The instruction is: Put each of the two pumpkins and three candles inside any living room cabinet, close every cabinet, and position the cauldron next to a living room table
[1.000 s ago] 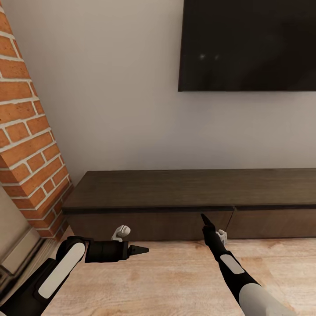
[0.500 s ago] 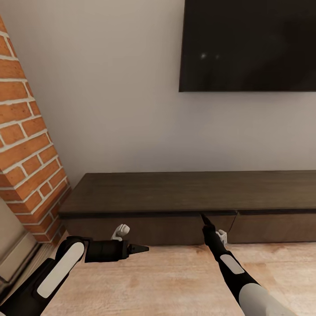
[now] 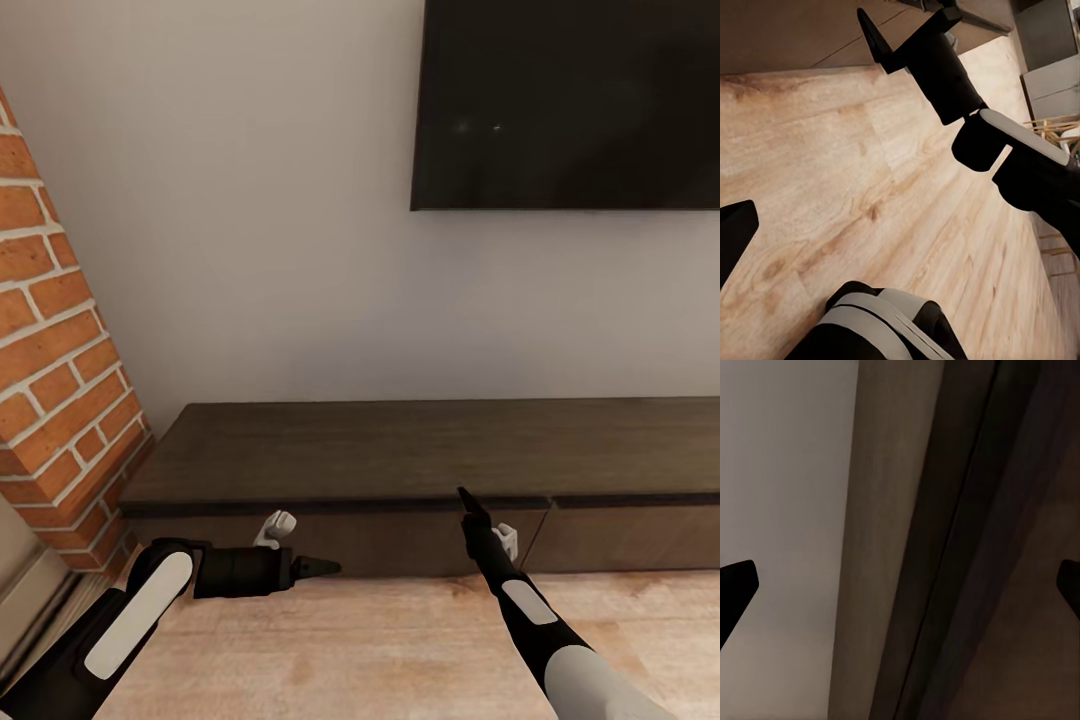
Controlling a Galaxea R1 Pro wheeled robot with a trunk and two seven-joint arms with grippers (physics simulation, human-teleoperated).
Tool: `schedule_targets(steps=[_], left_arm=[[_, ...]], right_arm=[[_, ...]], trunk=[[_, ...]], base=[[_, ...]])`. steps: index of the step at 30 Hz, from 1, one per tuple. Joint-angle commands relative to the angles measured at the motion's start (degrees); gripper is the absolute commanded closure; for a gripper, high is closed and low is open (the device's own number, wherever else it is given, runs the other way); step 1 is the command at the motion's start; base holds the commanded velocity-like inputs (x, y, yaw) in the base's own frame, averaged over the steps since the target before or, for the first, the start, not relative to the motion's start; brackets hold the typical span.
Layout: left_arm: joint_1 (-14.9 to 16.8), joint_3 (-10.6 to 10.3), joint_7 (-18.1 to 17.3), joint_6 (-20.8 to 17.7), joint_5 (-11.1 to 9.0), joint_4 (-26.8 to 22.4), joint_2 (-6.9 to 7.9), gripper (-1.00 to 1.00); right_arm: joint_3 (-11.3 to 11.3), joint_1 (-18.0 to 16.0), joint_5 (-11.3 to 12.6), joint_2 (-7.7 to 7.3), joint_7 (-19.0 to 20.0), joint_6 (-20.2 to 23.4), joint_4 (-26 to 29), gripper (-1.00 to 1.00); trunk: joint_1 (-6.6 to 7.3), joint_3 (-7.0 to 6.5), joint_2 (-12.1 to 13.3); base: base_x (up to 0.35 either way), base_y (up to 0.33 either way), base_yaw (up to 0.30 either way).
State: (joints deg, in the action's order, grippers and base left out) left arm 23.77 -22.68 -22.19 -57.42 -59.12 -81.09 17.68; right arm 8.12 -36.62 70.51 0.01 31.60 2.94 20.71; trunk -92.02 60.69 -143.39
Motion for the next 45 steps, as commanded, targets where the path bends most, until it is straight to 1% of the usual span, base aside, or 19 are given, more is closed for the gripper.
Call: schedule_targets(steps=[1,4,8,12,17,23,26,45], left_arm=[[0.0,0.0,-0.4,-0.1,0.3,0.0,0.05,-1.00],[0.0,0.0,-0.4,-0.1,0.3,0.0,0.07,-1.00],[0.0,0.0,-0.4,-0.1,0.2,0.0,0.07,-1.00],[0.0,0.0,-0.4,-0.1,0.2,0.0,0.08,-1.00],[0.0,0.0,-0.4,-0.1,0.2,0.0,0.04,-1.00],[0.0,-0.1,-0.4,-0.1,0.2,-0.3,0.07,-1.00],[0.0,-0.1,-0.4,-0.1,0.2,-0.3,0.06,-1.00],[0.0,0.0,-0.4,-0.1,0.2,-0.4,0.08,-1.00]], right_arm=[[0.0,0.0,0.6,0.00,0.3,0.3,-0.1,-1.00],[0.1,0.0,0.6,0.01,0.2,0.3,-0.1,-1.00],[0.1,0.0,0.6,0.00,0.3,0.3,-0.1,-1.00],[0.1,0.0,0.6,0.00,0.3,0.3,-0.1,-1.00],[0.1,-0.1,0.6,-0.01,0.3,0.3,-0.1,-1.00],[0.1,0.0,0.6,0.00,0.3,0.3,-0.1,-1.00],[0.1,0.0,0.6,0.01,0.3,0.3,-0.1,-1.00],[0.1,0.0,0.6,-0.01,0.3,0.2,-0.1,-1.00]], trunk=[[0.01,0.05,0.0],[0.01,0.05,0.0],[-0.09,0.94,-0.1],[-0.09,0.94,-0.1],[-0.22,2.04,-0.1],[-0.22,2.04,-0.1],[-0.30,2.71,-0.2],[-0.30,2.71,-0.2]], base=[[0.008,0.000,0.000],[0.003,0.000,0.000],[0.000,0.000,0.000],[0.000,0.000,0.000],[0.000,0.000,0.000],[0.000,0.000,0.000],[0.000,0.000,0.000],[0.021,0.000,0.000]])
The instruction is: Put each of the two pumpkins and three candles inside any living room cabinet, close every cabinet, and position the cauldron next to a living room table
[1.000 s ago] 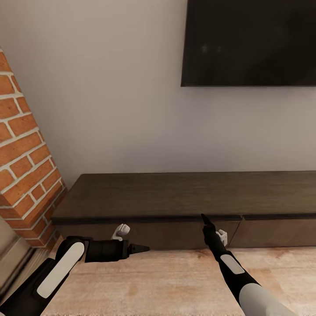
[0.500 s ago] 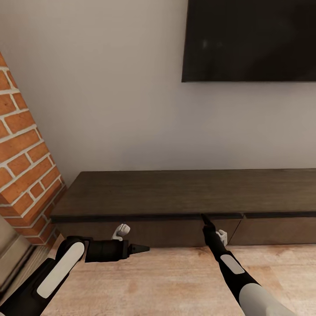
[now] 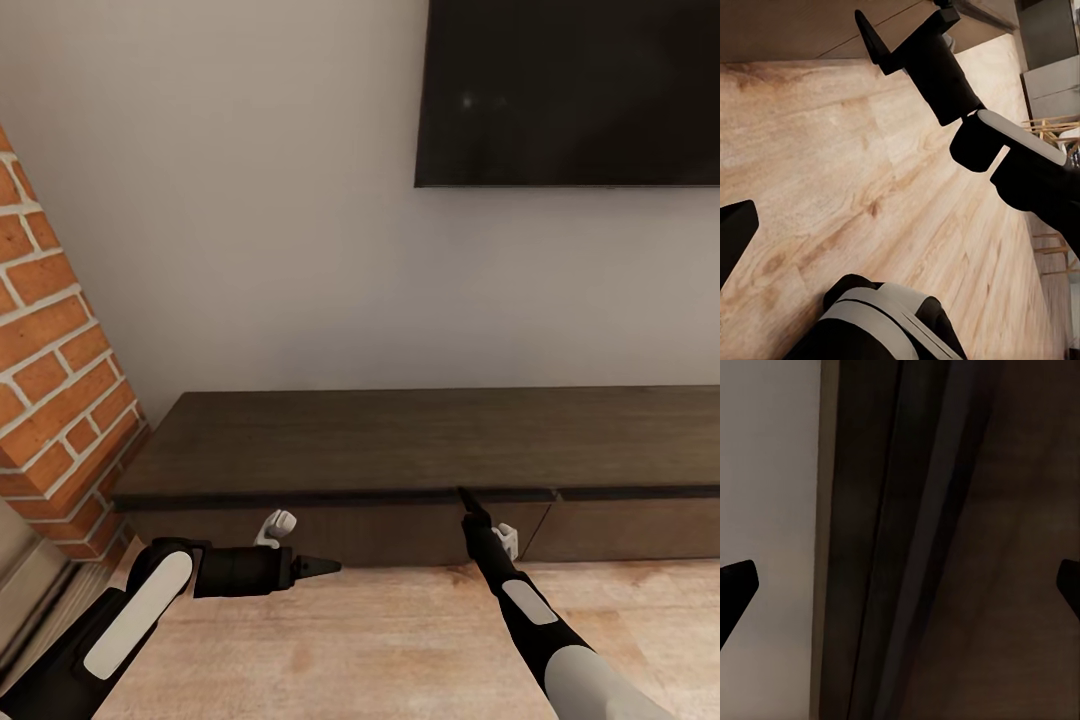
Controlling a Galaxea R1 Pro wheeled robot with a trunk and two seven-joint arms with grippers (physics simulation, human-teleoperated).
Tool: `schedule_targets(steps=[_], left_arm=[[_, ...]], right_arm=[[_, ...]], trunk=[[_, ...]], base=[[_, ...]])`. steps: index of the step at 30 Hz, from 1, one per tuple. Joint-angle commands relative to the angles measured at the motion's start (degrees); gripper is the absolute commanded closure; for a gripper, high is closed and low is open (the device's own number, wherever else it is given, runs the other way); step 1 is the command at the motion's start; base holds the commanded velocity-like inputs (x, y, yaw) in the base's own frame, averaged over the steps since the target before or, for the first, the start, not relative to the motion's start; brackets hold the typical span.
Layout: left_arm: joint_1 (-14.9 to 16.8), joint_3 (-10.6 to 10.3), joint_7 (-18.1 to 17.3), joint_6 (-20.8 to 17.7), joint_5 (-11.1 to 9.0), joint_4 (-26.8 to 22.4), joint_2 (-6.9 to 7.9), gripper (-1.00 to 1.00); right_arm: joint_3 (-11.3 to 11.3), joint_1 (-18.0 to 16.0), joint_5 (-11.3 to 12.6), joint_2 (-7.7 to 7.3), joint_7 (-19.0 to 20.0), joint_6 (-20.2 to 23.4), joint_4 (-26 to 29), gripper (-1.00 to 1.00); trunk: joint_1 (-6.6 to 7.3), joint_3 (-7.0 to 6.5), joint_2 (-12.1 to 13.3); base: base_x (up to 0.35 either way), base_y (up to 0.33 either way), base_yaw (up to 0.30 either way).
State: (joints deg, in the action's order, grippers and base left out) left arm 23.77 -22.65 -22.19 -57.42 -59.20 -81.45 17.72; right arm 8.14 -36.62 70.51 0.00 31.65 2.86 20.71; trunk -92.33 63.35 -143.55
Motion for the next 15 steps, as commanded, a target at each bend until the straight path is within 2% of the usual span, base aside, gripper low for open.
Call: schedule_targets(steps=[1,8,15], left_arm=[[0.0,-0.1,-0.4,-0.1,0.3,0.0,0.03,-1.00],[0.0,-0.1,-0.4,-0.1,0.3,0.0,0.03,-1.00],[0.0,-0.1,-0.4,-0.1,0.3,0.0,0.03,-1.00]], right_arm=[[0.0,0.0,0.6,0.00,0.3,0.3,-0.1,-1.00],[0.0,0.0,0.6,0.00,0.3,0.3,-0.1,-1.00],[0.0,0.0,0.5,0.01,0.3,0.3,-0.1,-1.00]], trunk=[[0.01,0.05,0.0],[0.01,0.05,0.0],[0.01,0.05,0.0]], base=[[0.011,0.000,0.000],[0.009,0.000,0.000],[0.078,0.000,0.000]])
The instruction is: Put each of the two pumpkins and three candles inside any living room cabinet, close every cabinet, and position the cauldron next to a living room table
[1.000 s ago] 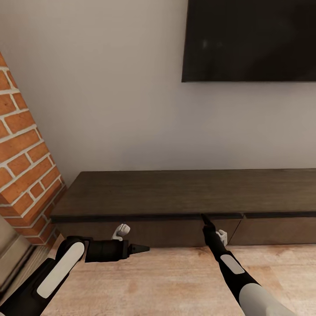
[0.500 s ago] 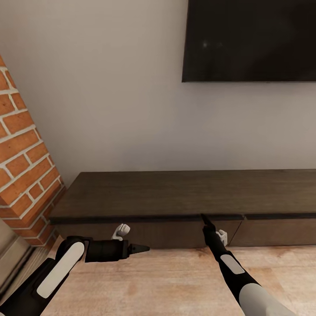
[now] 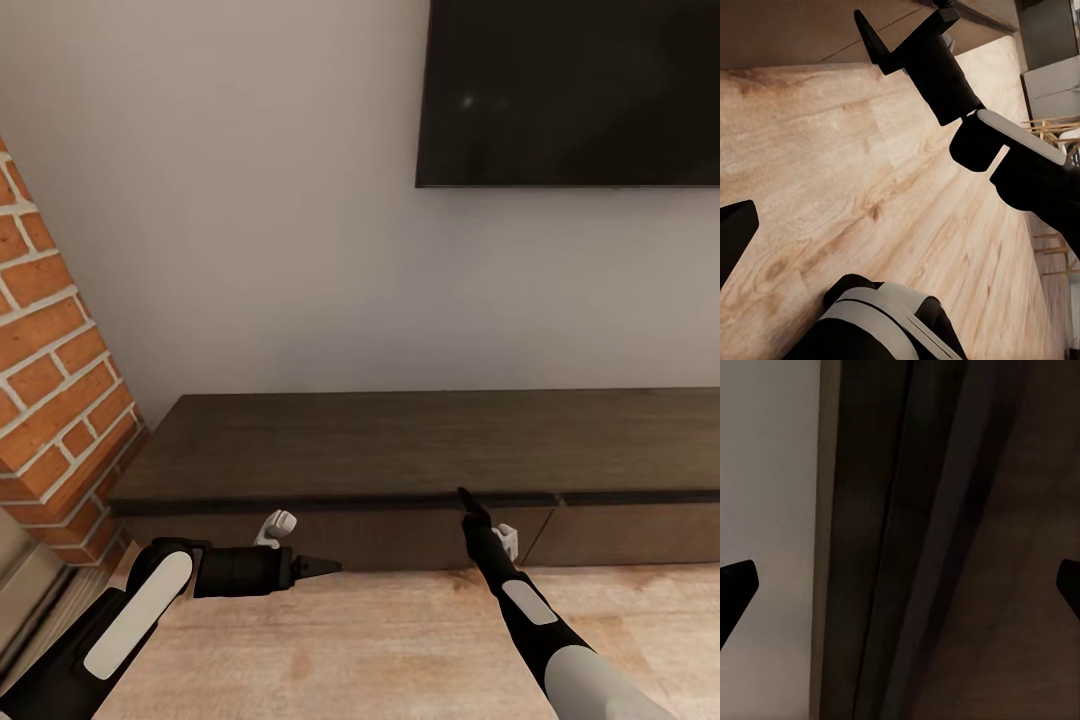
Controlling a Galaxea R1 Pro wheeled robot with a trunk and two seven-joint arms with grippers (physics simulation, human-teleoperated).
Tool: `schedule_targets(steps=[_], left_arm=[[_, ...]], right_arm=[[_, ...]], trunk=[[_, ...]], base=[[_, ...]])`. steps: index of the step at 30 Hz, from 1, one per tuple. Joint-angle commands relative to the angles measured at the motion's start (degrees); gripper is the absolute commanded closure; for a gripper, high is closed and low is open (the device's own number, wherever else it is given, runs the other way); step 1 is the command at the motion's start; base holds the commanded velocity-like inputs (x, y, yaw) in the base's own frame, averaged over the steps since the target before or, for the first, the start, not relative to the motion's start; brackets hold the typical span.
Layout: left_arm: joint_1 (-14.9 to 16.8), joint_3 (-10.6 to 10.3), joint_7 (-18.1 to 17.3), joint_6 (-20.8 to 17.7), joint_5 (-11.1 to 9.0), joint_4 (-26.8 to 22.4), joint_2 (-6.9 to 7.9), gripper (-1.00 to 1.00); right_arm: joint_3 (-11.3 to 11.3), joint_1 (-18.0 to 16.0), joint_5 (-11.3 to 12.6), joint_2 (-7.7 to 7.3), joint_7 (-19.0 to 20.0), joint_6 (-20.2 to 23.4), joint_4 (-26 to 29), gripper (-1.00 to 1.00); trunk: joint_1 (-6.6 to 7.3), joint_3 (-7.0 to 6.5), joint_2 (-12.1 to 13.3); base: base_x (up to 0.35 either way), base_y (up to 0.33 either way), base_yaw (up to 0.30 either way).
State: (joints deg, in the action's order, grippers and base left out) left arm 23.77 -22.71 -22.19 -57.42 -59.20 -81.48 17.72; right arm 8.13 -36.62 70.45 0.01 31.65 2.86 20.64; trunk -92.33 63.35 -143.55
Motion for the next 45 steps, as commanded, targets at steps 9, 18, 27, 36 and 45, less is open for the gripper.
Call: schedule_targets(steps=[9,18,27,36,45], left_arm=[[0.0,-0.1,-0.4,-0.1,0.3,0.0,0.03,-1.00],[0.0,0.1,-0.4,-0.1,0.3,0.0,0.03,-1.00],[0.0,0.1,-0.4,-0.1,0.3,0.0,0.03,-1.00],[0.0,0.1,-0.4,-0.1,0.3,0.0,0.03,-1.00],[0.0,0.1,-0.4,-0.1,0.3,0.0,0.03,-1.00]], right_arm=[[0.0,0.0,0.6,0.00,0.3,0.3,0.0,-1.00],[0.0,0.0,0.5,-0.01,0.3,0.3,0.0,-1.00],[0.0,0.0,0.5,0.02,0.3,0.3,0.0,-1.00],[0.0,0.0,0.5,0.01,0.3,0.3,0.0,-1.00],[0.0,0.0,0.4,0.01,0.3,0.3,-0.1,-1.00]], trunk=[[0.01,0.05,0.0],[0.01,0.05,0.0],[-0.04,0.49,0.0],[-0.12,1.15,-0.1],[-0.12,1.15,-0.1]], base=[[0.004,0.000,0.000],[0.000,0.000,0.000],[0.000,0.000,0.000],[0.000,0.000,0.000],[0.000,0.000,0.000]])
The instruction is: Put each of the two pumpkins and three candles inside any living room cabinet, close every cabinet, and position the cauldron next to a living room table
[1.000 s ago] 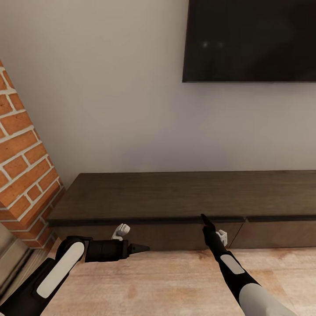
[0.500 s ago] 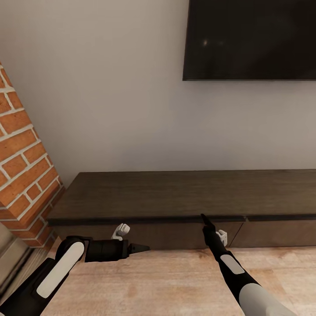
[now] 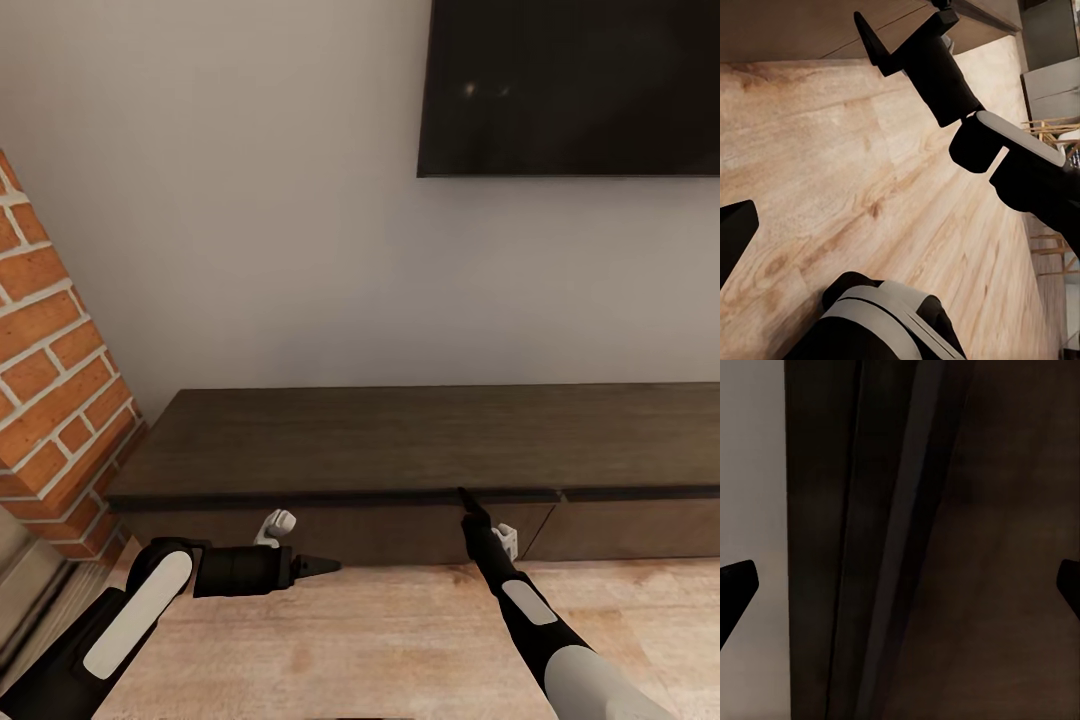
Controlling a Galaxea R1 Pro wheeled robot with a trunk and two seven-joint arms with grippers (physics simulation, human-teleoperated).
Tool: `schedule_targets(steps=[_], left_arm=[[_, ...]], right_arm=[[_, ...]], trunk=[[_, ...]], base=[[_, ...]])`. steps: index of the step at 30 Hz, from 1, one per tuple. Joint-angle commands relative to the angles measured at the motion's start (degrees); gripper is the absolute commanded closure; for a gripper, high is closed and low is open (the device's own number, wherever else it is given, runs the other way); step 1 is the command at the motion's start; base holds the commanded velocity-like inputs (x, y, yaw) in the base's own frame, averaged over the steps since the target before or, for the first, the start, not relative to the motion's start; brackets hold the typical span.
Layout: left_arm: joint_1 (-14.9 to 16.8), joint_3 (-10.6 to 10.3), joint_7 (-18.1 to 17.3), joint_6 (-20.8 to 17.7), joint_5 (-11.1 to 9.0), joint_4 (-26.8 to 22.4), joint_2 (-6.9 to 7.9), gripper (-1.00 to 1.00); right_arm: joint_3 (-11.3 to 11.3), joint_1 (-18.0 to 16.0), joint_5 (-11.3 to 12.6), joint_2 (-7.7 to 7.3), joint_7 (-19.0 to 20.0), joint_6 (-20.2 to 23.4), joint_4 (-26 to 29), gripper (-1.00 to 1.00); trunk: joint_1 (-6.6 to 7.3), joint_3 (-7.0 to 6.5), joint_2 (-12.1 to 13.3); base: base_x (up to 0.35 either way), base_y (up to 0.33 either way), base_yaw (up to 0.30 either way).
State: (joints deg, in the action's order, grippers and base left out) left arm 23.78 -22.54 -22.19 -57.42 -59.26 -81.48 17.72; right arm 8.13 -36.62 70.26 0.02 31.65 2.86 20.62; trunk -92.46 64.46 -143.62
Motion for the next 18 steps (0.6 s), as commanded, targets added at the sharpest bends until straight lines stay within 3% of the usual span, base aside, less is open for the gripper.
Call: schedule_targets(steps=[1,18], left_arm=[[0.0,0.0,-0.4,-0.1,0.3,0.0,0.03,-1.00],[0.0,0.0,-0.4,-0.1,0.3,0.0,0.03,-1.00]], right_arm=[[0.0,0.0,0.6,0.02,0.3,0.3,-0.1,-1.00],[0.0,0.0,0.5,0.00,0.3,0.2,-0.1,-1.00]], trunk=[[0.01,0.05,0.0],[0.01,0.05,0.0]], base=[[0.000,0.000,0.000],[0.017,0.000,0.000]])
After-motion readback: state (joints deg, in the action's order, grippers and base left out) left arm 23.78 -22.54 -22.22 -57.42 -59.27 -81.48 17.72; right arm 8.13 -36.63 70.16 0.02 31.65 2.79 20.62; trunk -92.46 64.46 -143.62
